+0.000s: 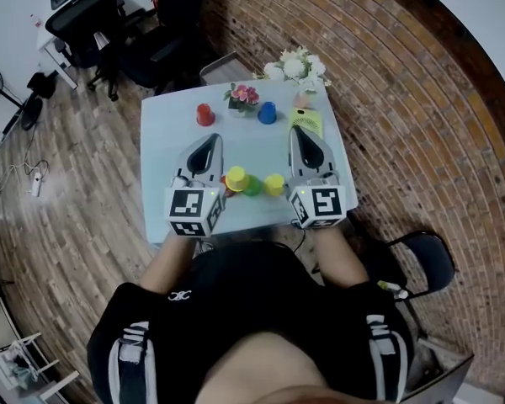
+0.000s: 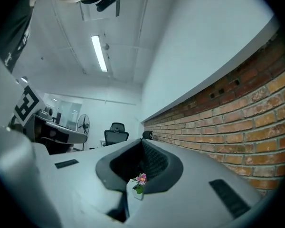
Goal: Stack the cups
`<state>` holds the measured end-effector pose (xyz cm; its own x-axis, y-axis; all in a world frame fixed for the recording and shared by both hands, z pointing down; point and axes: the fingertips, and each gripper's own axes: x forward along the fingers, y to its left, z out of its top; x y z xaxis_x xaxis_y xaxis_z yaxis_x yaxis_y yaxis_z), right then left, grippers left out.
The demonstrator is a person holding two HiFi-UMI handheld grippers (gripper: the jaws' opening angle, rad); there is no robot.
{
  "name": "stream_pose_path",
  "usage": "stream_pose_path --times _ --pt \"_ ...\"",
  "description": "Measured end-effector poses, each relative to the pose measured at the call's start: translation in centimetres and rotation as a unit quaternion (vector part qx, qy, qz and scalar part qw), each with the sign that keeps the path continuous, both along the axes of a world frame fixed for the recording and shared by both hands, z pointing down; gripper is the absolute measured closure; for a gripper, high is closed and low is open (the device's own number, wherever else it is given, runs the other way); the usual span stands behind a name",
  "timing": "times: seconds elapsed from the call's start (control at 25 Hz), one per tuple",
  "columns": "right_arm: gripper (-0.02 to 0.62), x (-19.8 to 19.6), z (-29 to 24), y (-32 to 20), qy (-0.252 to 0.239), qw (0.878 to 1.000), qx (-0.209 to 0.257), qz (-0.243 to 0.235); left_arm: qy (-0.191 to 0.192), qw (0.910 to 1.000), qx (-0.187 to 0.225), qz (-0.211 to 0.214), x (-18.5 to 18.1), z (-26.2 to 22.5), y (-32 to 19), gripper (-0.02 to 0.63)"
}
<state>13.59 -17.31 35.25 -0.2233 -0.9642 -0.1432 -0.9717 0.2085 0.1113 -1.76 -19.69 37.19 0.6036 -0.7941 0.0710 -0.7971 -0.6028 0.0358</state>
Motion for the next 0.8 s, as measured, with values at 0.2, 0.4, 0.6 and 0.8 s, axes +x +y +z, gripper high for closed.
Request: stream_pose_path --times 0.2,0.4,0.6,0.8 --pt "0.595 -0.1 0.5 0.3 -0.009 1.0 -0.008 -0.002 -0.002 0.9999 -0.005 0.012 0.2 0.3 0.1 0.603" --pt "0.588 -0.2 0.8 0.5 -0.014 1.0 -0.012 -0.022 -0.005 0.9999 -0.006 0.015 0.2 0.4 0.0 0.603" --pt "0.315 0.1 -0.4 0.4 -0.036 0.998 0.012 -0.051 -0.006 0.9999 -0.009 0.011 0.3 0.4 0.3 0.603" --pt "0.049 2.5 -0.5 -0.8 -0.056 0.998 0.015 -0.034 -0.012 0.9999 -0.01 0.001 0.3 0.5 0.7 0.603"
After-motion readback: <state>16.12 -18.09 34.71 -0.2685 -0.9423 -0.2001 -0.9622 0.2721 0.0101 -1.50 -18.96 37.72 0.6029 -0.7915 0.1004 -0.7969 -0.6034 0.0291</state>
